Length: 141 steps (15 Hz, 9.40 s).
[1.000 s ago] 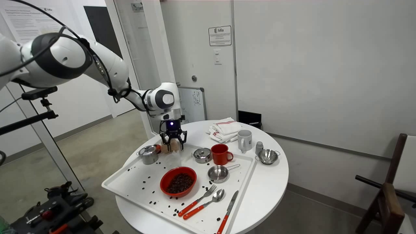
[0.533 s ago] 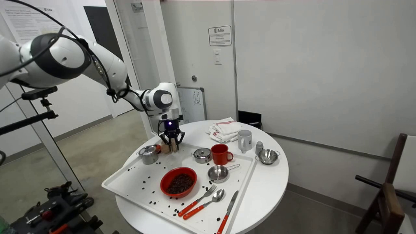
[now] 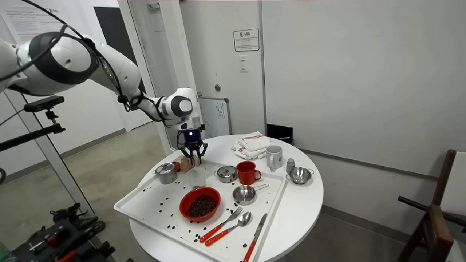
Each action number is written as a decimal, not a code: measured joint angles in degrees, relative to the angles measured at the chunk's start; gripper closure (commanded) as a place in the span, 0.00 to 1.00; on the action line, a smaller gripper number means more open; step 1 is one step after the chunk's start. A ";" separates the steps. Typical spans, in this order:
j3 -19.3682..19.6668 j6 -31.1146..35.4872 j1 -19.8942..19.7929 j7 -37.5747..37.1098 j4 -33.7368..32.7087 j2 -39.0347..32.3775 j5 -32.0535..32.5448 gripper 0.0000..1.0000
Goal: Pour the things in the jug into the red bowl
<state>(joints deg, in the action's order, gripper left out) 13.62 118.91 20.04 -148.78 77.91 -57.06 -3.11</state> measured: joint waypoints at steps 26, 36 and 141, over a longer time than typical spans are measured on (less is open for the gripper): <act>-11.90 18.51 -15.93 24.36 21.86 20.36 -0.95 0.91; -17.16 18.91 -27.06 52.56 31.78 25.88 -25.60 0.91; 1.20 -24.55 -29.17 93.43 17.53 12.09 -65.67 0.91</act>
<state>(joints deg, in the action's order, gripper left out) 14.82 94.36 -9.13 -55.35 95.43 -44.97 -68.78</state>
